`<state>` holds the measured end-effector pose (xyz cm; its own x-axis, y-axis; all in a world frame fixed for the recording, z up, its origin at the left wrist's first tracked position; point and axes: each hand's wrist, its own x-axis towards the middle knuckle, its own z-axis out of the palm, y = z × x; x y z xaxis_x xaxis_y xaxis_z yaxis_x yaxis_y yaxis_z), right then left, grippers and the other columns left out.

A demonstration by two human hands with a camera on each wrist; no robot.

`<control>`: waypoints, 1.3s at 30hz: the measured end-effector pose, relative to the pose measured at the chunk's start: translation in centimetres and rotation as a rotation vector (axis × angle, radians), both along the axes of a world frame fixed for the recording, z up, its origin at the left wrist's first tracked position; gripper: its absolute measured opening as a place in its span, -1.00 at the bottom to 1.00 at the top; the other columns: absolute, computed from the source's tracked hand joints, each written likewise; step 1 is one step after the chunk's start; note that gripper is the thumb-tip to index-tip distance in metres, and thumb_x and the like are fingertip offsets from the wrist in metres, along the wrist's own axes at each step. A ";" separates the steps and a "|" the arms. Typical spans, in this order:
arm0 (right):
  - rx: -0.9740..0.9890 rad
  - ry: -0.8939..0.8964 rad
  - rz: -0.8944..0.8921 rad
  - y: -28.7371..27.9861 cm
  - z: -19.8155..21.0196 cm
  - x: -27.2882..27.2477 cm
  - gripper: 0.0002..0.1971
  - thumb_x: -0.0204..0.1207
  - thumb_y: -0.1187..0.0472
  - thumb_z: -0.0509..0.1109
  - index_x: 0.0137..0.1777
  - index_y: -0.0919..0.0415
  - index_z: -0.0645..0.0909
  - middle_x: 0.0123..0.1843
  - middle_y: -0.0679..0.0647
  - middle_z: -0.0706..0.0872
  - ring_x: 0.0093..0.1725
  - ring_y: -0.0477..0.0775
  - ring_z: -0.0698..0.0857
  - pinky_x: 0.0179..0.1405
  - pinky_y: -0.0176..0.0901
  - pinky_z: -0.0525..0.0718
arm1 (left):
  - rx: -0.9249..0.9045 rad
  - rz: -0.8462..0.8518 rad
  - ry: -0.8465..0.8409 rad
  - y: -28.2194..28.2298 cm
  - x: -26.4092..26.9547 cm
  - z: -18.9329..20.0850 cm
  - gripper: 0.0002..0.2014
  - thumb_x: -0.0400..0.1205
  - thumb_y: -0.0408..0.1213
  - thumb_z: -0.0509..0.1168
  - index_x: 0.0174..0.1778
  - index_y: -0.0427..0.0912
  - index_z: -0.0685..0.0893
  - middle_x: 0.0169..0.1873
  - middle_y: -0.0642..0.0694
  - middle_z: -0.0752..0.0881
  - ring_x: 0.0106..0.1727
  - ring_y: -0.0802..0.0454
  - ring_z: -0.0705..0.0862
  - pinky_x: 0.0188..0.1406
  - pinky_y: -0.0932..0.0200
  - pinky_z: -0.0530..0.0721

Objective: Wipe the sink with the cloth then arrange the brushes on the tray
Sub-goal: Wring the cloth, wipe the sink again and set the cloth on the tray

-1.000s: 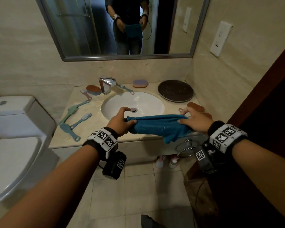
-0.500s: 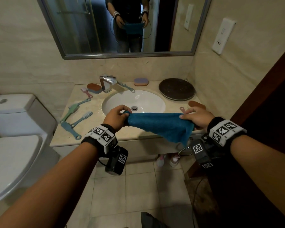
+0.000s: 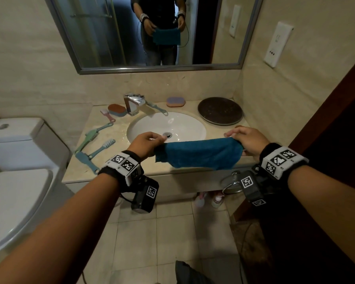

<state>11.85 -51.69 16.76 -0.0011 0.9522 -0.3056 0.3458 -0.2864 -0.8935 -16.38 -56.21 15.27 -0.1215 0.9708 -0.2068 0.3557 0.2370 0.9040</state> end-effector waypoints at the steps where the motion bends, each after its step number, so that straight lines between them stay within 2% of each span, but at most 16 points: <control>1: -0.016 0.051 0.032 0.0 0.1 0.1 -0.79 0.65 0.27 0.20 0.17 0.18 0.63 0.09 0.12 0.68 -0.11 -0.07 0.64 -0.24 -0.21 0.60 | -0.024 -0.047 0.027 -0.1 -0.3 0.1 -0.80 0.57 -0.23 0.39 0.08 -0.17 0.65 0.01 -0.16 0.65 0.05 -0.07 0.61 0.01 0.08 0.63; 3: -0.055 0.117 0.142 -0.2 0.3 0.2 -0.75 0.58 0.34 0.30 0.23 0.18 0.60 0.01 0.06 0.67 -0.06 -0.06 0.64 -0.16 -0.22 0.61 | -0.015 -0.114 0.154 0.0 -0.7 0.1 -0.66 0.50 -0.37 0.44 0.20 -0.20 0.64 0.04 -0.13 0.66 0.07 -0.04 0.62 0.08 0.12 0.62; 6: 0.053 -0.172 0.288 0.0 0.4 0.2 -0.64 0.42 0.49 0.43 0.19 0.19 0.64 -0.08 -0.03 0.61 -0.08 0.01 0.65 -0.24 -0.27 0.60 | 0.078 -0.066 0.311 0.1 -0.9 0.0 -0.77 0.55 -0.47 0.34 0.11 -0.25 0.72 0.03 -0.17 0.73 0.01 -0.02 0.63 0.09 0.11 0.61; 9: 0.214 -0.446 0.297 0.0 0.4 -0.2 -0.82 0.48 0.34 0.44 0.08 0.27 0.73 -0.16 -0.03 0.61 -0.06 0.06 0.64 -0.11 -0.09 0.67 | 0.083 -0.033 0.451 0.1 -1.1 -0.2 -0.84 0.61 -0.38 0.30 0.02 -0.27 0.75 -0.04 -0.25 0.74 0.04 -0.09 0.65 0.08 0.05 0.58; 12: 0.217 -0.499 0.301 -0.3 0.4 -0.3 -0.81 0.53 0.20 0.41 -0.09 0.34 0.75 -0.26 0.01 0.58 0.01 0.17 0.69 0.08 0.12 0.72 | 0.082 -0.044 0.666 -0.3 -1.1 0.0 -0.77 0.64 -0.20 0.27 0.03 -0.27 0.74 -0.05 -0.20 0.62 0.22 -0.14 0.54 0.09 0.07 0.48; 14: 0.191 -0.571 0.308 -0.5 0.4 -0.7 -0.76 0.54 0.13 0.38 -0.16 0.32 0.74 -0.09 0.11 0.66 0.11 0.19 0.69 0.08 0.13 0.70 | 0.040 -0.075 0.631 -0.6 -0.8 0.0 -0.76 0.65 -0.18 0.25 -0.02 -0.28 0.71 -0.13 -0.17 0.63 0.13 -0.16 0.61 -0.11 0.15 0.44; 16: 0.145 -0.582 0.303 -0.7 -0.2 -1.4 -0.73 0.56 0.11 0.33 -0.29 0.24 0.67 0.06 0.25 0.69 -0.01 0.20 0.73 -0.17 0.06 0.70 | 0.010 -0.091 0.552 -0.9 -0.2 -0.5 -0.79 0.65 -0.18 0.25 -0.02 -0.25 0.68 -0.15 -0.17 0.68 0.02 -0.18 0.68 -0.16 0.16 0.51; 17: 0.123 -0.545 0.295 -0.6 -0.7 -1.8 -0.72 0.56 0.11 0.32 -0.34 0.22 0.61 0.00 0.29 0.69 -0.17 0.18 0.74 -0.34 -0.03 0.65 | 0.006 -0.084 0.500 -0.9 0.1 -0.8 -0.81 0.64 -0.18 0.27 -0.03 -0.23 0.67 -0.12 -0.19 0.72 -0.03 -0.19 0.70 -0.15 0.13 0.61; 19: 0.080 -0.496 0.273 -0.9 -1.3 -3.0 -0.75 0.56 0.13 0.31 -0.29 0.26 0.60 -0.29 0.22 0.66 -0.45 0.09 0.64 -0.47 -0.16 0.57 | -0.021 -0.054 0.363 -1.0 0.9 -1.3 -0.88 0.62 -0.21 0.29 -0.07 -0.19 0.62 -0.09 -0.23 0.72 -0.20 -0.17 0.72 -0.24 0.06 0.75; 22: 0.011 -0.381 0.246 -1.4 -2.1 -5.0 -0.81 0.54 0.16 0.33 -0.16 0.29 0.64 -0.46 0.14 0.61 -0.54 0.06 0.60 -0.48 -0.19 0.61 | -0.061 -0.056 0.218 -1.2 2.5 -1.4 -0.91 0.63 -0.26 0.28 -0.15 -0.17 0.56 -0.14 -0.23 0.68 -0.35 -0.10 0.69 -0.48 0.16 0.75; 24: -0.039 -0.248 0.268 -1.9 -2.1 -6.3 -0.82 0.56 0.17 0.31 -0.19 0.24 0.62 -0.38 0.14 0.64 -0.48 0.00 0.66 -0.46 -0.23 0.66 | -0.067 -0.082 0.146 -1.2 3.6 -1.4 -0.88 0.63 -0.27 0.28 -0.23 -0.13 0.55 -0.16 -0.26 0.69 -0.27 -0.18 0.72 -0.28 0.00 0.80; 27: -0.106 -0.081 0.399 -2.7 -2.0 -8.0 -0.94 0.54 0.23 0.34 -0.07 0.14 0.64 -0.05 0.14 0.72 0.00 0.07 0.72 0.04 -0.03 0.72 | -0.124 -0.162 -0.007 -1.5 4.9 -1.0 -0.87 0.67 -0.30 0.19 -0.21 -0.13 0.54 -0.18 -0.29 0.70 -0.29 -0.13 0.70 -0.12 -0.03 0.76; 30: -0.057 -0.085 0.534 -2.8 -2.1 -8.5 -0.66 0.42 0.23 0.49 0.20 0.22 0.59 0.14 0.17 0.73 0.16 0.14 0.70 0.27 0.02 0.64 | -0.164 -0.191 -0.077 -1.6 4.7 -0.3 -0.82 0.71 -0.31 0.08 -0.05 -0.25 0.58 0.08 -0.46 0.67 -0.19 -0.13 0.68 -0.11 0.05 0.72; 32: -0.003 -0.118 0.524 -2.6 -2.5 -8.7 -0.53 0.35 0.20 0.57 0.24 0.18 0.54 0.12 0.12 0.72 0.11 0.09 0.70 0.20 -0.06 0.64 | -0.191 -0.270 -0.067 -1.7 4.0 0.3 -0.70 0.72 -0.31 0.00 0.21 -0.34 0.57 0.16 -0.45 0.66 0.02 -0.22 0.71 0.02 0.03 0.69; 34: 0.065 -0.188 0.494 -2.2 -2.7 -9.1 -0.54 0.34 0.22 0.57 0.21 0.14 0.52 0.04 0.06 0.70 0.04 0.03 0.68 0.08 -0.14 0.64 | -0.225 -0.303 -0.115 -1.6 3.2 0.9 -0.61 0.73 -0.28 -0.07 0.38 -0.30 0.51 0.10 -0.31 0.69 0.07 -0.16 0.70 0.09 0.09 0.63; 39: 0.118 -0.163 0.428 -0.9 -2.7 -10.5 -0.82 0.47 0.41 0.33 0.04 0.23 0.63 -0.15 0.13 0.69 -0.09 0.13 0.68 -0.04 0.00 0.66 | -0.128 -0.315 -0.057 -0.4 -0.2 0.5 -0.73 0.69 -0.27 0.12 0.24 -0.14 0.63 0.07 -0.14 0.74 0.05 -0.03 0.72 0.08 0.13 0.56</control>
<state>1.31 -52.54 14.07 -0.3624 0.9046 -0.2243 0.5492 0.0128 -0.8356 -16.56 -56.59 15.74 0.1953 0.9245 -0.3273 0.3792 0.2366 0.8945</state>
